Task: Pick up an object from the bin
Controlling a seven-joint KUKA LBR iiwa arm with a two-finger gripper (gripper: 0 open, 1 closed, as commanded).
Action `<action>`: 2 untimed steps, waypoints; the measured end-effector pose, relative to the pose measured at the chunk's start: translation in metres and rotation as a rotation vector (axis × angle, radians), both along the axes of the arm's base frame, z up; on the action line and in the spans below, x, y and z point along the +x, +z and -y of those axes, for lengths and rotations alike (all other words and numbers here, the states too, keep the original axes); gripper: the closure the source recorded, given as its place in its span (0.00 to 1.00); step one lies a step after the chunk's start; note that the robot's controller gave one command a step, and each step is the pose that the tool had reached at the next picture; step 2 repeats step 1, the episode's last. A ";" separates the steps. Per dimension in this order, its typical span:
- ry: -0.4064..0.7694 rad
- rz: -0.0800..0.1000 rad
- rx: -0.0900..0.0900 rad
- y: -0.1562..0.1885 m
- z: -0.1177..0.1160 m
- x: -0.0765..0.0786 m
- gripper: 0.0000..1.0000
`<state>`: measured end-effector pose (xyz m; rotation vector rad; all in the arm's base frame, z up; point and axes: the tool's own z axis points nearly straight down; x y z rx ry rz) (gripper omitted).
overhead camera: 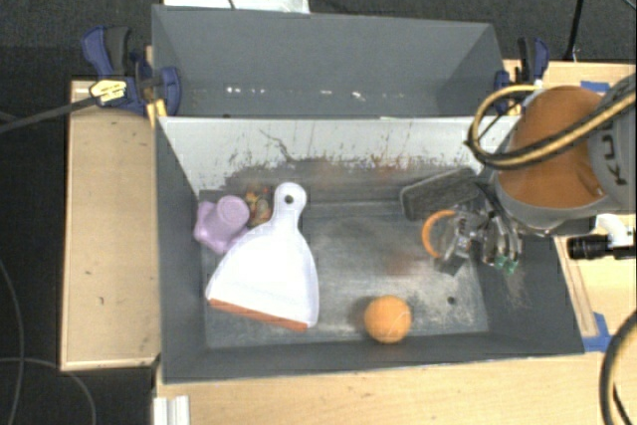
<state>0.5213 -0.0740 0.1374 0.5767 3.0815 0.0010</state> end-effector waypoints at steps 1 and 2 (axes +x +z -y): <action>0.028 -0.004 0.000 0.087 -0.005 0.008 1.00; 0.028 -0.004 0.000 0.087 -0.005 0.008 1.00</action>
Offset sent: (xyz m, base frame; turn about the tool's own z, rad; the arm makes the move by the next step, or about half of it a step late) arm 0.0000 0.0000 0.0000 0.0000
